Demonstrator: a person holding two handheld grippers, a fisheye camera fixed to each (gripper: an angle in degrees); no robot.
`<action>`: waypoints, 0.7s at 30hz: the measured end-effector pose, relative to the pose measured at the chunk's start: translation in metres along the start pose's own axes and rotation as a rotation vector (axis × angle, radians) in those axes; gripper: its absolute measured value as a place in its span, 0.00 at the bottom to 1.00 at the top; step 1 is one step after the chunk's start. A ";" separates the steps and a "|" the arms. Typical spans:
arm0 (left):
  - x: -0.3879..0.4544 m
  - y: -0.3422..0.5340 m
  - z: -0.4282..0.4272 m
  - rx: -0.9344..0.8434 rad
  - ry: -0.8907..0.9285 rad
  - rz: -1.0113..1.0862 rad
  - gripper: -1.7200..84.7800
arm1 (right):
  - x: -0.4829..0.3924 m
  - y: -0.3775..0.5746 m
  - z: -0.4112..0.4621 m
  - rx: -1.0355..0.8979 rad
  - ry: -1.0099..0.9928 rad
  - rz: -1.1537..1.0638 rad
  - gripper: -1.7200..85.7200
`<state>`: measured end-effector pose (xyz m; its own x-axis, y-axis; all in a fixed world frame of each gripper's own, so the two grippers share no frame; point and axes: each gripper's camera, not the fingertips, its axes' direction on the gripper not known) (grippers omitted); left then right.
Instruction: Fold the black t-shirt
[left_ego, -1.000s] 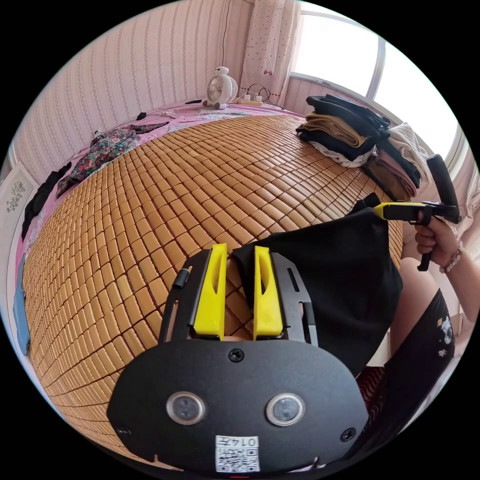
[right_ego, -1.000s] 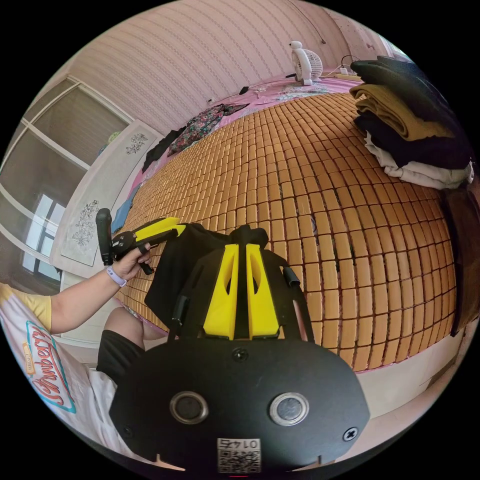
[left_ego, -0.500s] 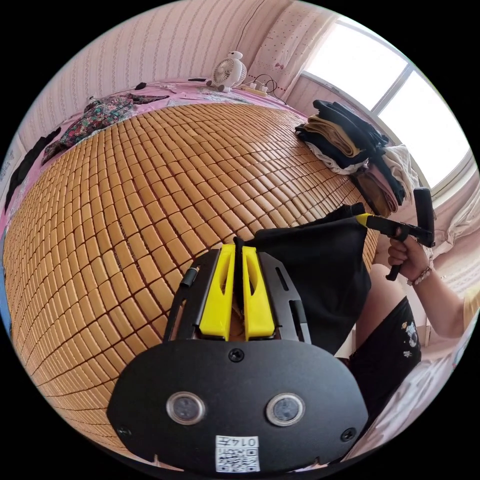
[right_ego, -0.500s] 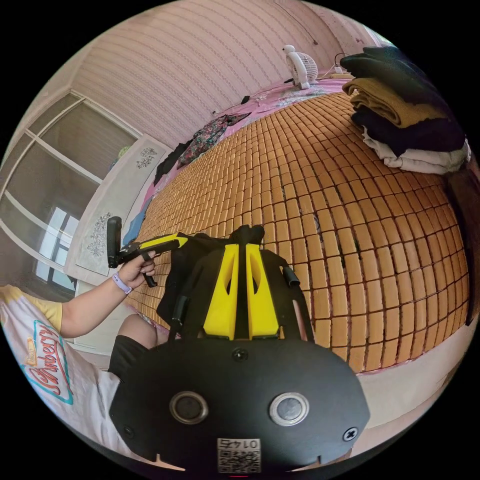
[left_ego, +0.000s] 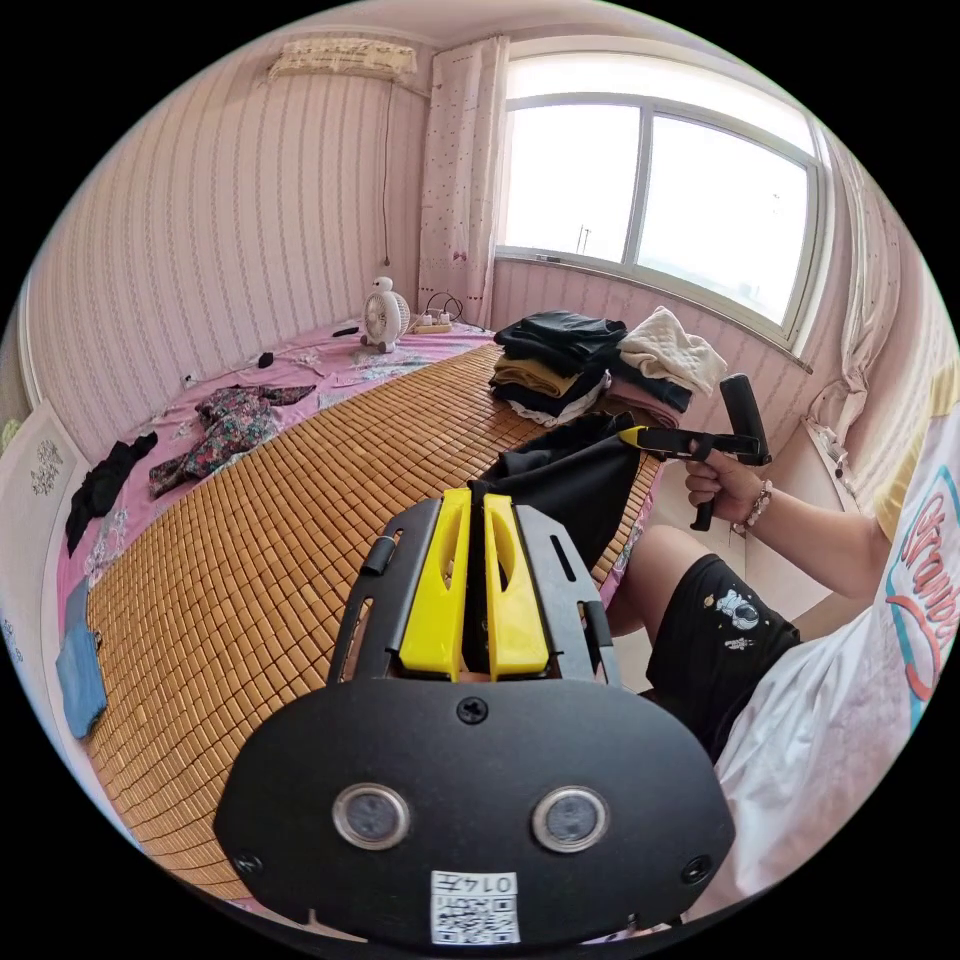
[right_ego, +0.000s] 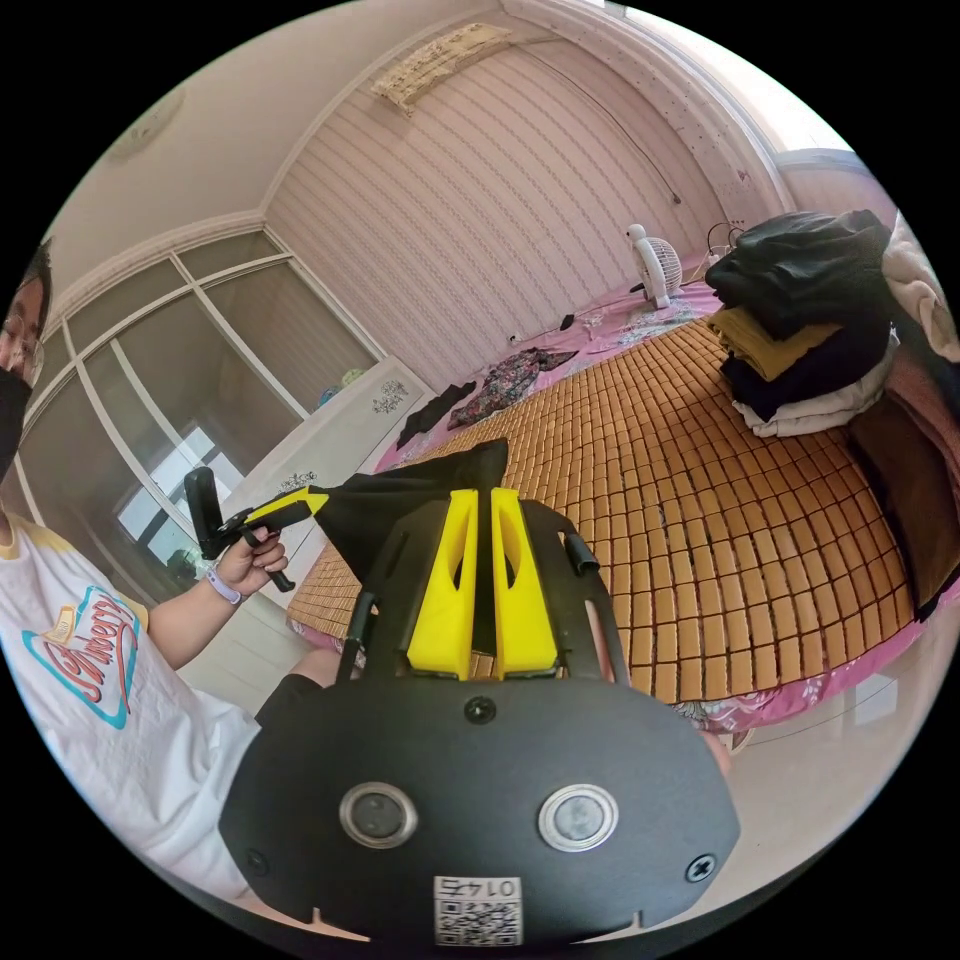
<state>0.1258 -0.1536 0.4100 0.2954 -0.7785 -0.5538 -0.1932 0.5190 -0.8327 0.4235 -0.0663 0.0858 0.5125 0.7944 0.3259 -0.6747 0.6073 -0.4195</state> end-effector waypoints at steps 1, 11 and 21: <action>0.007 -0.010 -0.010 0.028 -0.007 0.030 0.02 | -0.003 -0.001 -0.006 0.016 -0.001 -0.005 0.03; 0.019 -0.137 -0.017 0.229 0.142 0.119 0.02 | -0.030 -0.090 -0.116 0.217 0.108 -0.231 0.04; -0.036 -0.346 0.118 0.195 0.316 -0.307 0.09 | 0.075 -0.337 -0.108 0.083 0.637 0.189 0.06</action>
<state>0.2930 -0.2636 0.7184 0.0072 -0.9595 -0.2817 0.0460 0.2817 -0.9584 0.7472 -0.2111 0.1598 0.5777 0.7505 -0.3210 -0.8093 0.4755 -0.3449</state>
